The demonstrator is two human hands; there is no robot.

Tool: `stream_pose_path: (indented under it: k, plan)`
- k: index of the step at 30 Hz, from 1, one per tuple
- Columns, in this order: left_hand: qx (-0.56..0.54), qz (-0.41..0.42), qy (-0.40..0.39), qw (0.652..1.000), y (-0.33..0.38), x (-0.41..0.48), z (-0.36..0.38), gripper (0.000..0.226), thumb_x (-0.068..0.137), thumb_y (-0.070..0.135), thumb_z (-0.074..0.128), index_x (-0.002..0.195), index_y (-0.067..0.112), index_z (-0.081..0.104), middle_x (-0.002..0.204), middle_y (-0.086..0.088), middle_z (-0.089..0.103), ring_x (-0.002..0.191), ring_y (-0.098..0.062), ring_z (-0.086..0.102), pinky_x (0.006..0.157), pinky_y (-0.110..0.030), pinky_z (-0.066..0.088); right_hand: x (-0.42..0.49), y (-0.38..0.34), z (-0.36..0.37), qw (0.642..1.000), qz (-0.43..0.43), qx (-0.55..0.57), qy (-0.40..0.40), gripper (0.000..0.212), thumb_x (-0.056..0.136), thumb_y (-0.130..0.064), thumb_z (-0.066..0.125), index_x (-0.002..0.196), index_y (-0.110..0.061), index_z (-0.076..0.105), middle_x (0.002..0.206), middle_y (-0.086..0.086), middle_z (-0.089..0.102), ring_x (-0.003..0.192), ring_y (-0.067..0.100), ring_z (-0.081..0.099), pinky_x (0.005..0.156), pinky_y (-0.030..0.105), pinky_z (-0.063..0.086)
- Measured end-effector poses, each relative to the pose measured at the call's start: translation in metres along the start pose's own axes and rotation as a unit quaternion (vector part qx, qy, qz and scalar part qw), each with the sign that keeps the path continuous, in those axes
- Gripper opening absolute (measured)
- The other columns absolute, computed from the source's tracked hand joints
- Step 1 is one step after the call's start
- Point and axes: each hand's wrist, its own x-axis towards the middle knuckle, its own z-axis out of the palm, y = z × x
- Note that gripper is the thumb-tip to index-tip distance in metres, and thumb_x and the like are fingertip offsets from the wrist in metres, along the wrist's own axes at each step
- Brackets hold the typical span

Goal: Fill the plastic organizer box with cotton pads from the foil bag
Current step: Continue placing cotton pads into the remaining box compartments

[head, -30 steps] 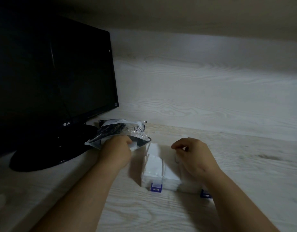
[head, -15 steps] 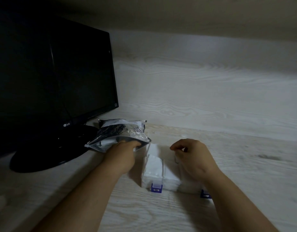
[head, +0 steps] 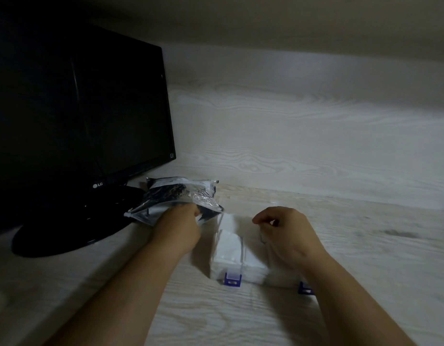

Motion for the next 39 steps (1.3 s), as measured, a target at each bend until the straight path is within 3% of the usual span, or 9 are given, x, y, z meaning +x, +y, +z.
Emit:
stream_pose_path:
  k: [7,16,19,21,23,27,31,34,39]
  plan:
    - [0.011,-0.004,0.072,0.997,0.0,0.003,-0.004,0.026,0.09,0.013,0.053,0.109,0.021,0.068,0.113,-0.007,0.069,0.108,-0.028,0.061,0.089,-0.031,0.047,-0.001,-0.001,0.0,1.0,0.003,0.002,0.0,0.026,0.089,-0.012,0.056,0.092,-0.031,0.073,0.086,-0.019,0.062,0.073,-0.004,0.057,0.061,0.004,0.038]
    - [0.109,0.034,0.124,0.986,0.002,-0.002,-0.01,0.027,0.079,0.006,0.056,0.093,0.027,0.066,0.1,0.002,0.069,0.103,-0.025,0.051,0.087,-0.031,0.038,-0.002,-0.003,-0.001,1.0,0.009,0.008,0.005,0.026,0.089,-0.012,0.056,0.092,-0.032,0.073,0.088,-0.017,0.063,0.072,-0.003,0.057,0.058,0.005,0.04]
    - [0.104,0.07,0.17,0.977,0.008,-0.006,-0.014,0.022,0.066,0.003,0.06,0.079,0.02,0.067,0.084,-0.001,0.07,0.091,-0.031,0.054,0.082,-0.036,0.039,-0.002,-0.003,-0.001,1.0,0.008,0.012,0.008,0.026,0.089,-0.011,0.056,0.092,-0.031,0.073,0.09,-0.015,0.065,0.07,-0.001,0.058,0.057,0.004,0.041]
    - [0.08,0.1,0.204,0.971,0.01,-0.008,-0.015,0.018,0.058,0.001,0.059,0.067,0.016,0.064,0.069,-0.005,0.067,0.076,-0.034,0.056,0.072,-0.038,0.043,-0.003,-0.004,-0.002,1.0,0.009,0.014,0.01,0.026,0.089,-0.011,0.056,0.093,-0.03,0.073,0.09,-0.014,0.065,0.069,0.0,0.059,0.057,0.004,0.041]
    - [0.042,0.123,0.225,0.966,0.012,-0.009,-0.015,0.017,0.06,0.001,0.055,0.067,0.015,0.064,0.068,-0.006,0.065,0.072,-0.034,0.057,0.064,-0.036,0.044,-0.003,-0.004,-0.002,1.0,0.013,0.02,0.014,0.026,0.09,-0.011,0.056,0.093,-0.029,0.073,0.089,-0.014,0.065,0.068,0.001,0.059,0.058,0.004,0.042]
    - [-0.137,0.043,0.181,0.973,0.018,-0.01,-0.013,0.018,0.082,0.003,0.06,0.084,0.021,0.065,0.088,-0.002,0.069,0.086,-0.024,0.062,0.071,-0.03,0.048,-0.002,-0.005,-0.002,0.999,0.023,0.029,0.017,0.025,0.09,-0.012,0.056,0.093,-0.03,0.073,0.084,-0.016,0.063,0.064,0.0,0.059,0.054,0.004,0.041]
    - [-0.237,0.016,0.126,0.963,0.023,-0.007,-0.009,0.032,0.085,0.004,0.061,0.071,0.032,0.055,0.083,0.003,0.066,0.079,-0.016,0.063,0.071,-0.031,0.052,-0.001,-0.006,-0.001,0.999,0.021,0.045,0.012,0.024,0.091,-0.014,0.057,0.093,-0.034,0.071,0.089,-0.016,0.065,0.07,0.001,0.06,0.057,0.005,0.041]
    - [-0.349,-0.01,0.079,0.934,0.026,-0.006,-0.007,0.031,0.085,-0.003,0.06,0.073,0.026,0.058,0.075,-0.003,0.066,0.065,-0.015,0.068,0.067,-0.038,0.057,0.0,-0.008,0.0,0.997,-0.004,0.075,-0.007,0.023,0.095,-0.018,0.056,0.1,-0.037,0.068,0.096,-0.017,0.067,0.079,-0.003,0.06,0.064,0.006,0.042]
    - [-0.436,-0.036,0.01,0.899,0.035,-0.008,-0.01,0.019,0.088,-0.011,0.051,0.085,0.007,0.058,0.076,-0.013,0.064,0.052,-0.008,0.065,0.051,-0.018,0.051,-0.002,-0.013,0.004,0.99,-0.047,0.113,-0.068,0.033,0.1,-0.023,0.05,0.12,-0.049,0.054,0.119,-0.018,0.061,0.101,-0.007,0.055,0.083,0.017,0.046]
